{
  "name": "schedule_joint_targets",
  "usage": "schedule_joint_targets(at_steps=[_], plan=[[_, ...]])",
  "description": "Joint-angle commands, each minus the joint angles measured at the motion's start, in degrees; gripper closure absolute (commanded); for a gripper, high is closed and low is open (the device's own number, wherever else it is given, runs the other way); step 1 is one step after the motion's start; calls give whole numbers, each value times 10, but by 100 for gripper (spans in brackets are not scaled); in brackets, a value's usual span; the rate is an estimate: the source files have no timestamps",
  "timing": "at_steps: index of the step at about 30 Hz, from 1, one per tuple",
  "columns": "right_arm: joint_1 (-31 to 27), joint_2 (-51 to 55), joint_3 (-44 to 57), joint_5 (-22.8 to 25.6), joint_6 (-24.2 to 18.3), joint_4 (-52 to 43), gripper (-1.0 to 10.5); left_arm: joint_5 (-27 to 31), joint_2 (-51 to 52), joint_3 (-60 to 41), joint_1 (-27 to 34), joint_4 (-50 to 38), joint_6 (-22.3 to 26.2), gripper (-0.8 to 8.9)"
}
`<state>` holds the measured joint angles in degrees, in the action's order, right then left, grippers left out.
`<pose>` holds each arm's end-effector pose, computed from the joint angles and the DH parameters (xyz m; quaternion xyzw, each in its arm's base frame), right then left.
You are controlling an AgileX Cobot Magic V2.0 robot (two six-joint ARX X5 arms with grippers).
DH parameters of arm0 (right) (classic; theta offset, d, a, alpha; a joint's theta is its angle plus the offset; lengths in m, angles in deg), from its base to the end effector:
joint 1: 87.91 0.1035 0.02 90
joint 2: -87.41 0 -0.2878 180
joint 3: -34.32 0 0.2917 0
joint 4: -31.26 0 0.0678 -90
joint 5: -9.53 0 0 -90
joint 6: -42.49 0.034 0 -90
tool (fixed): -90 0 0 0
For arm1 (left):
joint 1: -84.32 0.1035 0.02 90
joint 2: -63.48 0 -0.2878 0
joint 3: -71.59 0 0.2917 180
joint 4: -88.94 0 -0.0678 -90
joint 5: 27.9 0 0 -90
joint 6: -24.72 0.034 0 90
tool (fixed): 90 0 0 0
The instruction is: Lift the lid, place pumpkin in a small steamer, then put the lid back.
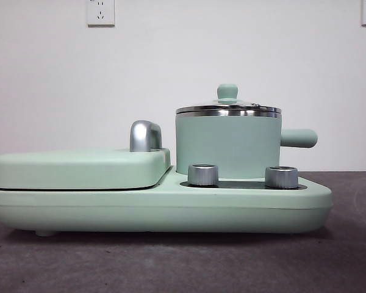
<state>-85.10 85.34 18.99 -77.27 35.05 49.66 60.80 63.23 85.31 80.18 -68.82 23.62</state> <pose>0.1176 0.0039 0.1717 -0.0672 0.0449 -0.0005 0.9967 0.1161 -0.0092 0.1572 -0.0077 0.0769 -0.0466 0.9959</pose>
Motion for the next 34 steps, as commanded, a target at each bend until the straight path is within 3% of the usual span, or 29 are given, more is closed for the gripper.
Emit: schedule_joint_targets(at_steps=[1, 34], plan=[[-1, 21, 22, 0, 30, -10, 935, 0, 0, -11, 0, 3, -5, 807], [-8, 19, 28, -2, 44, -8, 935, 0, 0, -11, 0, 3, -5, 807]])
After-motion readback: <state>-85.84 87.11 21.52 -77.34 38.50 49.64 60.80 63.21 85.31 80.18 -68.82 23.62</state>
